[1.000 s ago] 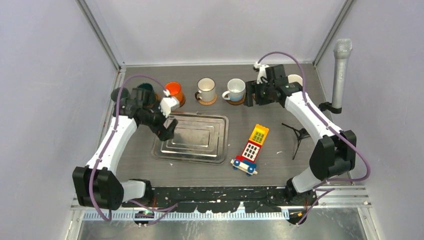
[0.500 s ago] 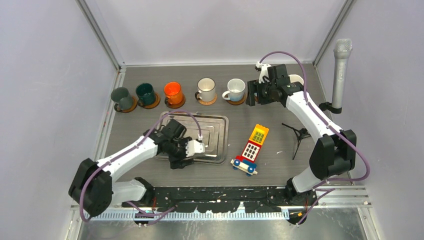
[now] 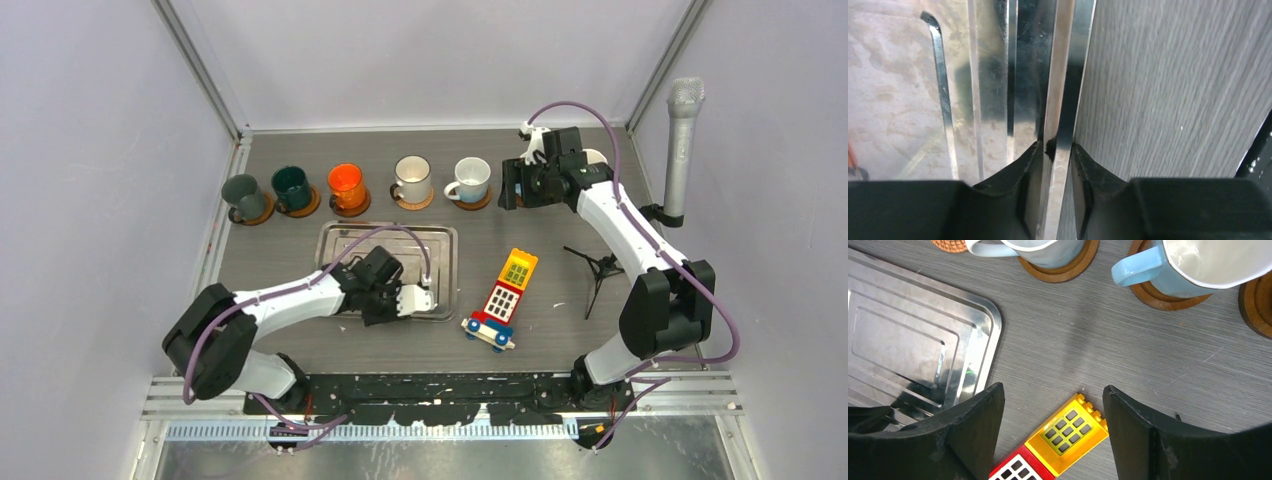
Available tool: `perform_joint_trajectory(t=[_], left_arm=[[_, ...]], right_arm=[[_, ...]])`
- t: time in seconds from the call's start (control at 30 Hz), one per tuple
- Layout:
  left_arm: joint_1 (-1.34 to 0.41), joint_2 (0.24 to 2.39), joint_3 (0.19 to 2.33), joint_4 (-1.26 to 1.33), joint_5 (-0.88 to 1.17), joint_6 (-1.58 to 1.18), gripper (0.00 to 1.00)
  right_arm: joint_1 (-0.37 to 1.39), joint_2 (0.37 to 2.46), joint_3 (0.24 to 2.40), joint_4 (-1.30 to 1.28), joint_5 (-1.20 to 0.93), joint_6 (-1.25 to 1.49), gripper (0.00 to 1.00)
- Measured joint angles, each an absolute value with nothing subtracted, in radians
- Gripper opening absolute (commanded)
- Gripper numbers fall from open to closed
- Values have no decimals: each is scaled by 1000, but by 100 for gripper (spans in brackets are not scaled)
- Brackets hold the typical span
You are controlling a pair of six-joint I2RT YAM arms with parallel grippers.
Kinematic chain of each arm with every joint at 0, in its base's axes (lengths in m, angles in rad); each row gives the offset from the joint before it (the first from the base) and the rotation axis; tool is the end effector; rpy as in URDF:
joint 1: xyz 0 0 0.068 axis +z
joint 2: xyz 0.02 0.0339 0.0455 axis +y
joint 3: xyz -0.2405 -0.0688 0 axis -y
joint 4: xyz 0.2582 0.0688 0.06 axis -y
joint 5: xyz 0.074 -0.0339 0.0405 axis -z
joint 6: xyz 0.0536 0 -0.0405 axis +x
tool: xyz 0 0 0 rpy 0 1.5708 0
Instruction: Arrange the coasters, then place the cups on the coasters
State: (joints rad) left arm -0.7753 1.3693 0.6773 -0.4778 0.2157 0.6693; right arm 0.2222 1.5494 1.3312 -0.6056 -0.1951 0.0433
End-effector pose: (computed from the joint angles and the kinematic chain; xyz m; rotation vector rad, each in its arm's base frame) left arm 0.1764 -0.1890 0.1142 1.8533 2.0123 -0.3251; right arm 0.3546 0.0908 0.2638 -0.3064 2.3848 0.3577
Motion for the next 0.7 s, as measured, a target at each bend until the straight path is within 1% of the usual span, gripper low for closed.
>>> perform_joint_trajectory(t=[0.1,0.23,0.3,0.43,0.47,0.6,0.7], left_arm=[[-793,1411,708,-452,208,645,24],[-806,1446,736,-430,200,610,24],[-810,1452,740,-422,197,601,31],[-812,1454,749,-429,192,585,53],[-812,1453,756,-439,190,579,57],[-811,1446,803,-493,186,564,69],[-789,1418,865,-561,199,546,75]], right_arm=[[213,1549,1331,-606,-195,47,76],[205,1549,1331,-606,-194,51,76],[204,1549,1331,-606,-194,51,76],[201,1549,1332,-606,-195,51,77],[201,1549,1332,-606,-196,52,77],[201,1549,1342,-608,-211,53,78],[201,1549,1360,-606,-235,56,79]])
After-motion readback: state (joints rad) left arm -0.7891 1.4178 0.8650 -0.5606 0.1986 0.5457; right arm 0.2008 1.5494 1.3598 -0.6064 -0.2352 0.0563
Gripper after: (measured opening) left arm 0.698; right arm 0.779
